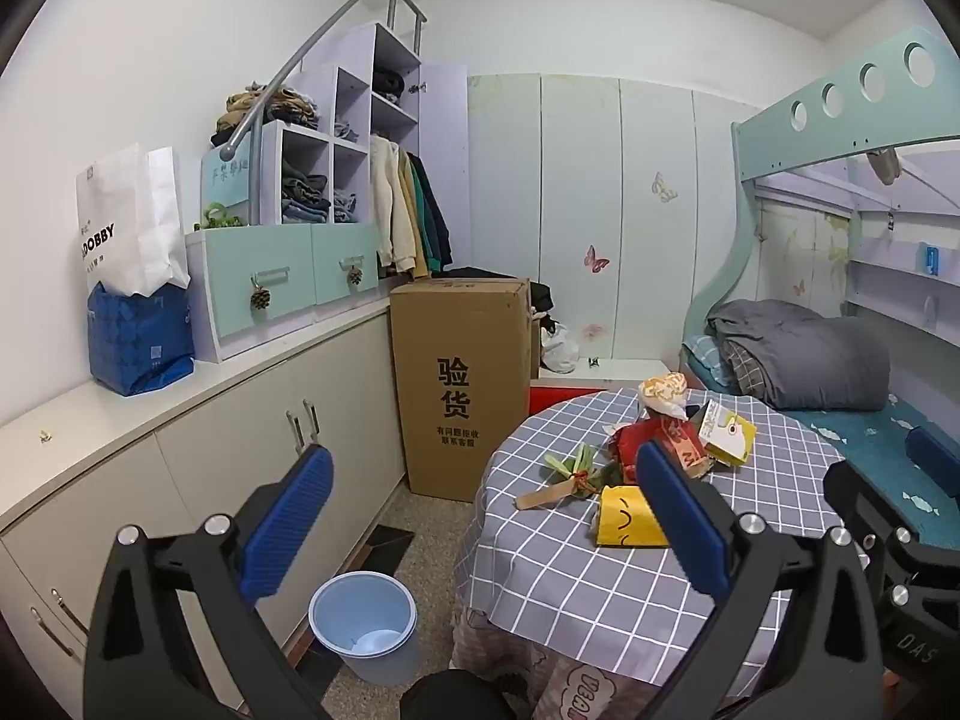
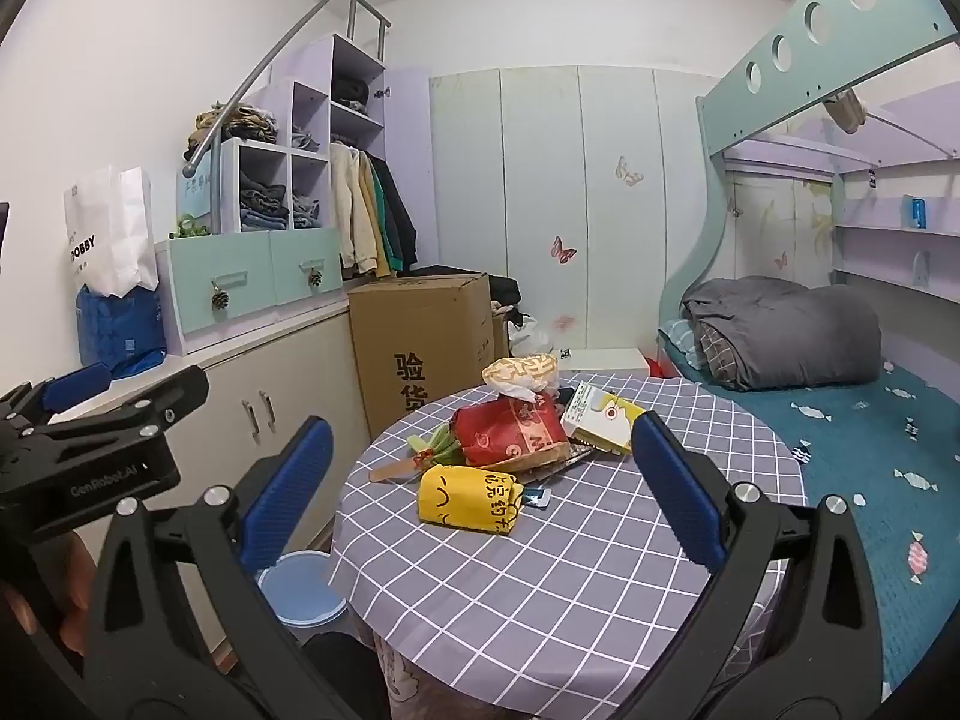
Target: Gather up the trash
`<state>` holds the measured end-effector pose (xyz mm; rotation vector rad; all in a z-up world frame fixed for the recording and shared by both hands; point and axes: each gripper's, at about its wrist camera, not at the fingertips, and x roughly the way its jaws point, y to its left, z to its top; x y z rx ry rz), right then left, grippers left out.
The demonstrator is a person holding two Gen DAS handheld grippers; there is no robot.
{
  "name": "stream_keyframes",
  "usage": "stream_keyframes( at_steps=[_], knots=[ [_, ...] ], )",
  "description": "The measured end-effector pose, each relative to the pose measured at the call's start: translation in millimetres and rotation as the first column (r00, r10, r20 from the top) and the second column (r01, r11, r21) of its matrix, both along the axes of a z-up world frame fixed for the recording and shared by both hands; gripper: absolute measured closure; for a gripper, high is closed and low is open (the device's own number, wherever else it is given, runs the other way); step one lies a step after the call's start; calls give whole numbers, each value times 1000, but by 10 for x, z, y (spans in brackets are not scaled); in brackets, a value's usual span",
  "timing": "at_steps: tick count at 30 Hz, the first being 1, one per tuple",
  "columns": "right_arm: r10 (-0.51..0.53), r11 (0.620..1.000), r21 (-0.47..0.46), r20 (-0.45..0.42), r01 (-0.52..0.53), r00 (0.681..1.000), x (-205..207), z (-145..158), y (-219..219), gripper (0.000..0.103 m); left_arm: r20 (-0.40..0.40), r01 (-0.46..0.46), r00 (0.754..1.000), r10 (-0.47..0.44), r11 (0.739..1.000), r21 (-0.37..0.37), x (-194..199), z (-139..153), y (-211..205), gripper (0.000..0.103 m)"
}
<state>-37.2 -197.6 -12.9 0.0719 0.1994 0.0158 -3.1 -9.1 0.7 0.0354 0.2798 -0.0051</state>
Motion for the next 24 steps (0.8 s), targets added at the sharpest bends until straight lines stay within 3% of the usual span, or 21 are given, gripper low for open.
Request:
stream_keyframes(
  at_steps=[24],
  knots=[
    [12, 1000, 9, -6, -12, 1000, 3, -42, 42, 6, -1, 1, 1000, -1, 1000, 2, -13, -22, -36, 4]
  ],
)
